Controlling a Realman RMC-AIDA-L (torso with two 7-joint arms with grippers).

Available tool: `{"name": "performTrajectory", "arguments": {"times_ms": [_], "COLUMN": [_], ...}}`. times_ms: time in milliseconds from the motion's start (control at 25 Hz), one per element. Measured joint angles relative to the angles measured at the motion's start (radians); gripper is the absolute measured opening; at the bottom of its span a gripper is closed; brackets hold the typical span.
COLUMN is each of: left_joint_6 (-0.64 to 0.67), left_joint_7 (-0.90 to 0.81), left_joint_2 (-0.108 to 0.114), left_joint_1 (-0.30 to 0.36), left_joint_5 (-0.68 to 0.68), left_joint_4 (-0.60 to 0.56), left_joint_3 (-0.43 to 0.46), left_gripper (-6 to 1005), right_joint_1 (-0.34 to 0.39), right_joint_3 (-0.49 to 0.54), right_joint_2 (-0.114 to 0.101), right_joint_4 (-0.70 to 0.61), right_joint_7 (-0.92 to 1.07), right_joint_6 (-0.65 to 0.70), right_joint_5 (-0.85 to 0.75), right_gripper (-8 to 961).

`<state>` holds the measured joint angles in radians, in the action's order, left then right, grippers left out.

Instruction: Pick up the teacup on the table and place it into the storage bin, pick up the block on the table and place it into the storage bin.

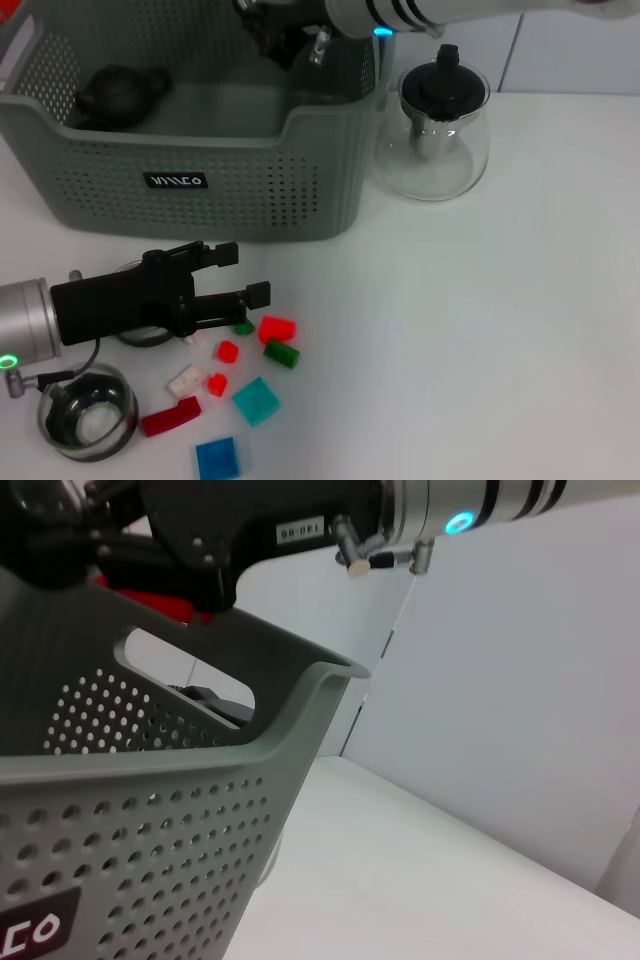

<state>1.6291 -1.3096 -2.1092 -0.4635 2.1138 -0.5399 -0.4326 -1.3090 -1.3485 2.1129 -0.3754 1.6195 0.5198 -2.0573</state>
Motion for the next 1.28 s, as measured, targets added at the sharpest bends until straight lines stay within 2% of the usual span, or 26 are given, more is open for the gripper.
{"name": "performTrajectory", "arguments": {"times_ms": [440, 1280], "left_joint_6": [-0.001, -0.003], "left_joint_7": [0.003, 0.002], "left_joint_2": [-0.002, -0.002], "left_joint_1": [-0.001, -0.005], "left_joint_5": [0.003, 0.007], "left_joint_4": [0.003, 0.003], "left_joint_3": [0.0, 0.0], "left_gripper": [855, 854], "right_joint_1": [0.04, 0.065], "right_joint_3": [-0.01, -0.013], "right_joint_2": [0.001, 0.002], "right_joint_4": [0.004, 0.005], "right_joint_7": [-0.001, -0.001], "right_joint_6": [0.006, 0.008], "right_joint_5": [0.017, 0.017], "right_gripper": [96, 124]}}
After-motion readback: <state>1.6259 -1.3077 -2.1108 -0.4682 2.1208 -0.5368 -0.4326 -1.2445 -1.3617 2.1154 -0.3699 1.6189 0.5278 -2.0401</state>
